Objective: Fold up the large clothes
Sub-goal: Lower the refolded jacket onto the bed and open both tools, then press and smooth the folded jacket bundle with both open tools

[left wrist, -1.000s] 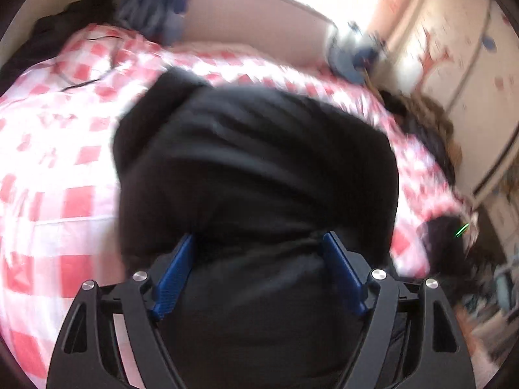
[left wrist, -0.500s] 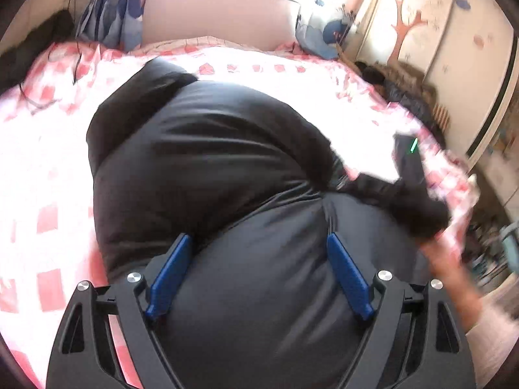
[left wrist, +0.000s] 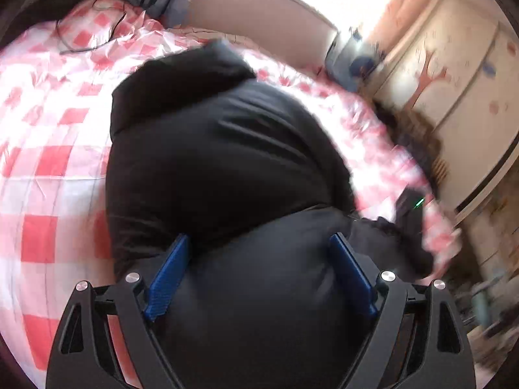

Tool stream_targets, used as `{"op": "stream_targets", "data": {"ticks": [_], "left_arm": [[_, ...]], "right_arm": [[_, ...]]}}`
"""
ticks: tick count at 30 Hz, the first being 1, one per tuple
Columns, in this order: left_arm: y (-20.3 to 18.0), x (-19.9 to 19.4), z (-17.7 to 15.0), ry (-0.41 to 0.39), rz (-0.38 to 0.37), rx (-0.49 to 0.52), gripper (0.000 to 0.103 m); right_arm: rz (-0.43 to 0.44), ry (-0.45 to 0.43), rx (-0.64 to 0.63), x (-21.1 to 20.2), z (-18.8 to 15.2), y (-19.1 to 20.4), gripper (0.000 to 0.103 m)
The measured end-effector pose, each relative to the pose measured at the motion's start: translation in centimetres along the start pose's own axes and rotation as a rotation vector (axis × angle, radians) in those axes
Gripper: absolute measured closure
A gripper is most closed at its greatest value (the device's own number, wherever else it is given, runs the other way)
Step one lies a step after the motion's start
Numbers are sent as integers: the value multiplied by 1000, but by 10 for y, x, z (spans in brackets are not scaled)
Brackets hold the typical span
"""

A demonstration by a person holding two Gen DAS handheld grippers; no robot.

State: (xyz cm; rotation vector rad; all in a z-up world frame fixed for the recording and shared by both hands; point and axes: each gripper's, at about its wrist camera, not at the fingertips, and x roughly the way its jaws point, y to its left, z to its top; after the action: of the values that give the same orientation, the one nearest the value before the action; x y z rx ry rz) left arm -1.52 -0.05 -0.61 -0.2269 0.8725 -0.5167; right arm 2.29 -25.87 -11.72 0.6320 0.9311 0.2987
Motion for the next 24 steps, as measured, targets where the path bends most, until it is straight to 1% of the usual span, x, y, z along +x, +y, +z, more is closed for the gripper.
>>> {"op": "stream_targets", "data": {"ticks": [2,3,4,5,7,8,9,10,12,14,15,16,17,18,19,20,22,23,24], "left_arm": [[-4,-6,0,-2,15,-3,19],[-3,-12,1,-13,6,-22,19],[-3,-18,3,-33,-6,-42,19],[-5,-27,7,-64,-12,-38,19],[-13,-34,15,-105,12,7,19],[-15,-35,19,-112,14,21,19],[-17,-33,26,-113,6,34,19],[-19,-28,31,-108,-5,41,19],[-24,-17,36,-88,-21,59,19],[-29,-4,34,-64,-36,86,19],[-30,-1,32,-66,-40,94,19],[-29,2,27,-62,-53,99,19],[-28,6,22,-54,-65,96,19],[-27,7,19,-50,-76,97,19],[-28,10,17,-39,-74,103,19],[-31,12,17,-25,-54,118,18],[-32,11,16,-14,-50,129,16],[-28,7,16,-18,-60,102,16],[-25,3,16,-21,-70,76,16]], "right_arm": [[-55,67,-23,1,9,9,6],[-80,74,-28,-5,15,12,6],[-110,57,-54,-11,22,20,6],[-138,8,-96,-25,26,35,6],[-166,-101,-168,-54,36,68,6],[-170,-126,-197,-68,41,71,6],[-186,-144,-245,-70,51,89,6],[-188,-139,-276,-66,60,104,6],[-167,-63,-267,-40,78,115,6],[-217,-5,-242,-2,85,101,6],[-269,21,-225,29,83,80,6],[-247,32,-168,48,78,53,6],[-193,14,-63,53,72,22,6],[-184,-4,-19,56,67,7,6],[-191,-3,-24,59,66,7,6],[-203,12,-44,61,66,10,6],[-223,72,-84,57,68,17,6],[-243,66,-89,40,67,24,6],[-250,26,-115,23,65,33,6]]}}
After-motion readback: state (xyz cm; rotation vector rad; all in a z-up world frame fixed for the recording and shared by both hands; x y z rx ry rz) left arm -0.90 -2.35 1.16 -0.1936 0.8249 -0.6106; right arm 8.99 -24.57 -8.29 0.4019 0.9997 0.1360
